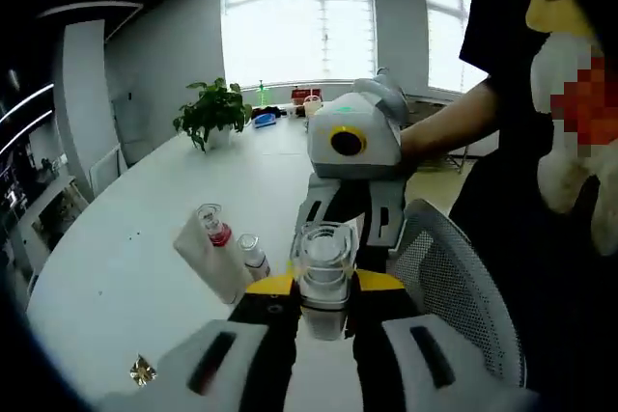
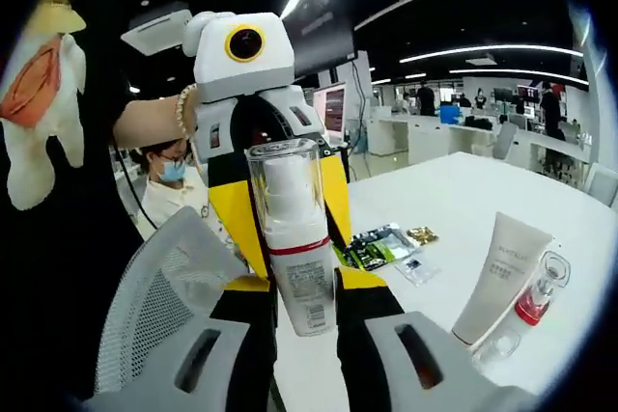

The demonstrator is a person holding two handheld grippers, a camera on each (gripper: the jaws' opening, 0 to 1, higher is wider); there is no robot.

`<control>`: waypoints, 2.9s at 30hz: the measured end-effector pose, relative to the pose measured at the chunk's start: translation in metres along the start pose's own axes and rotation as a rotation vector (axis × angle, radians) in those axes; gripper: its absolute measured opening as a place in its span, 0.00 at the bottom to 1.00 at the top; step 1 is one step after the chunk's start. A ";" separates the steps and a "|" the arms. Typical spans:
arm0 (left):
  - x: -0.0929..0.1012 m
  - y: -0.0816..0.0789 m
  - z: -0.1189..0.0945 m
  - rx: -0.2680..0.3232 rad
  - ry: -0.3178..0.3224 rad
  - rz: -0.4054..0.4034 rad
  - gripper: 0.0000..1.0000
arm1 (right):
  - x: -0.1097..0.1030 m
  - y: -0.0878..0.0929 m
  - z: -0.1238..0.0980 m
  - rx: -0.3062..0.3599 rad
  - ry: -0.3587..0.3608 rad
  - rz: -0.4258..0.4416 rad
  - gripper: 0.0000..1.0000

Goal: Arrange the skincare products in the storage area until every visible bottle or jar stands upright without overlapping.

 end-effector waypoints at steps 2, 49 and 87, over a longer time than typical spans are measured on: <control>0.000 0.001 0.004 -0.002 0.012 0.000 0.24 | 0.001 0.004 -0.002 0.001 0.014 0.005 0.22; -0.016 0.083 0.096 -0.167 0.003 -0.043 0.24 | 0.035 0.107 0.004 -0.205 0.157 0.044 0.22; -0.038 0.082 0.120 -0.111 0.001 0.010 0.24 | 0.061 0.133 -0.015 -0.240 0.242 0.141 0.31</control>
Point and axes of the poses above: the point that each gripper's makers call its tool centre point, and the gripper's own axes: z roughly forward along the fingers, x roughly to its right, y roughly out of its underside, the point moved 7 cm from there along -z, roughly backward along the fingers, and after that the axes turned 3 degrees about -y, right-handed, at the moved point
